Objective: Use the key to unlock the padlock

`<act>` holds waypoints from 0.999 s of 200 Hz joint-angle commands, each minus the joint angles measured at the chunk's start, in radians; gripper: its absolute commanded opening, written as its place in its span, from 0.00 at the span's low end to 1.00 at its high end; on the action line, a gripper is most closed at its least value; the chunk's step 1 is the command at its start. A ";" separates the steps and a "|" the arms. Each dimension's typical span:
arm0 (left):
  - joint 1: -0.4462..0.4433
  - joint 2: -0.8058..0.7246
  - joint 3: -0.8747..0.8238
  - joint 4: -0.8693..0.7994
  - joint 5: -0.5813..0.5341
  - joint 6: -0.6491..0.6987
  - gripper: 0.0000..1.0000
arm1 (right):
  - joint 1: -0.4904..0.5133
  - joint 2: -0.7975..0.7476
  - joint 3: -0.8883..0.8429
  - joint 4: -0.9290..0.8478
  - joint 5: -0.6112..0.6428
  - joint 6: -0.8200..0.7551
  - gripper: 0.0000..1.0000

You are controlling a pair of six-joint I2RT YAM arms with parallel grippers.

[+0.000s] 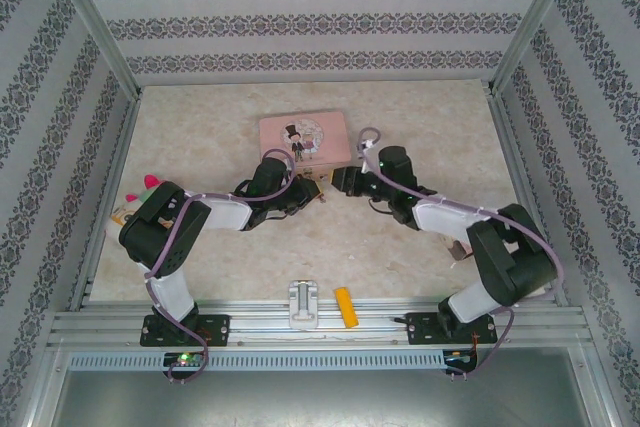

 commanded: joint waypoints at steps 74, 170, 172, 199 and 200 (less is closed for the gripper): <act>-0.006 -0.030 0.002 -0.020 0.089 -0.015 0.02 | 0.273 0.007 0.033 -0.236 0.543 -0.402 0.24; -0.007 -0.021 0.012 -0.023 0.101 -0.019 0.02 | 0.312 0.105 0.106 -0.240 0.586 -0.467 0.23; -0.006 -0.020 0.012 -0.024 0.101 -0.018 0.02 | 0.312 0.109 0.108 -0.241 0.586 -0.470 0.23; -0.005 -0.017 0.015 -0.028 0.103 -0.018 0.02 | 0.312 0.142 0.124 -0.233 0.582 -0.476 0.23; -0.005 -0.017 0.016 -0.028 0.103 -0.017 0.02 | 0.312 0.143 0.124 -0.233 0.581 -0.477 0.23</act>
